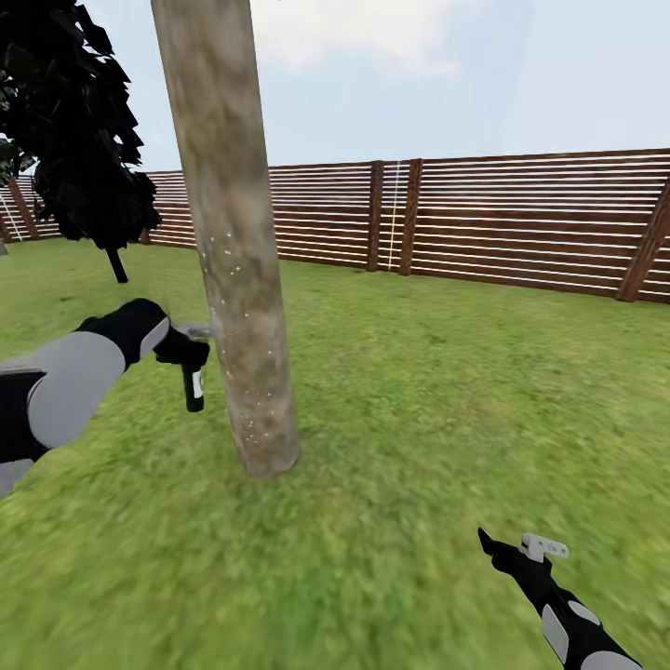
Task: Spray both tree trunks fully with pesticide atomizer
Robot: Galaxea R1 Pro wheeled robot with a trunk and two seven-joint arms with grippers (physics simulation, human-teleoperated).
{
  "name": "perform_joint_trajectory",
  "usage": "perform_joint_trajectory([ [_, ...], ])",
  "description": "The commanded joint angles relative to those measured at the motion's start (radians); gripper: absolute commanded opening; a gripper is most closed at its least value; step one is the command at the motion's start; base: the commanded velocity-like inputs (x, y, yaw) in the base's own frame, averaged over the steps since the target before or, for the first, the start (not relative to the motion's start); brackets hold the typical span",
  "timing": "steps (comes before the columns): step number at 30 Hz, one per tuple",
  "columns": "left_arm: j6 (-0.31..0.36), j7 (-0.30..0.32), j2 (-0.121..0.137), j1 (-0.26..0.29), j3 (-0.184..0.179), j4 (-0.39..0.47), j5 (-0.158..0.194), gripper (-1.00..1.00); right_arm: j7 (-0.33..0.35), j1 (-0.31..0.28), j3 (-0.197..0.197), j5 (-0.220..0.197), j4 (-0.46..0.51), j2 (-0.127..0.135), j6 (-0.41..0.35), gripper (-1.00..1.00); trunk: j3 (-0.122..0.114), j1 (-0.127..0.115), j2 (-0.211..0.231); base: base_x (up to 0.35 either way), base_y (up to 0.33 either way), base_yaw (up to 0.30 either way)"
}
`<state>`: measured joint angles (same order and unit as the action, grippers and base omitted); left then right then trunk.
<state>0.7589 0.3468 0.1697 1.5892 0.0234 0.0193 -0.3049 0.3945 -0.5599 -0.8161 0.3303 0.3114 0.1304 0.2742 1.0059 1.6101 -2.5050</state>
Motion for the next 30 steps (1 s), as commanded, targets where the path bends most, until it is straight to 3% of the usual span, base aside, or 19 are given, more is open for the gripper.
perform_joint_trajectory([
  [1,-0.017,0.000,-0.001,-0.036,0.000,0.001,0.000,-1.00,0.000,0.000,0.000,0.000,0.000,0.000,0.000,1.00,0.000,0.000,0.000,0.000,0.000,0.000],
  [13,-0.100,-0.003,-0.002,-0.268,0.000,0.001,-0.001,-1.00,0.001,0.000,0.000,0.002,0.000,-0.001,0.000,1.00,0.000,0.000,0.000,0.000,0.000,0.000],
  [18,-0.133,-0.004,-0.017,-0.339,0.000,0.001,-0.002,-1.00,0.001,0.000,0.001,0.003,0.000,-0.001,0.000,1.00,0.000,0.000,0.000,0.000,0.000,0.000],
  [24,-0.135,-0.006,-0.025,-0.377,0.000,0.012,-0.002,-1.00,0.001,0.000,0.001,0.003,-0.001,-0.001,0.000,1.00,0.000,0.000,0.000,0.000,0.000,0.000],
  [28,-0.131,-0.006,-0.016,-0.377,0.003,0.138,-0.001,-1.00,0.001,0.000,0.001,0.003,-0.001,-0.001,0.000,1.00,0.000,0.000,0.000,0.000,0.000,0.000],
  [30,-0.125,-0.004,0.007,-0.377,0.004,0.195,0.000,-1.00,0.000,0.000,0.002,0.003,-0.002,-0.001,0.000,1.00,0.000,0.000,0.000,0.000,0.000,0.000],
])
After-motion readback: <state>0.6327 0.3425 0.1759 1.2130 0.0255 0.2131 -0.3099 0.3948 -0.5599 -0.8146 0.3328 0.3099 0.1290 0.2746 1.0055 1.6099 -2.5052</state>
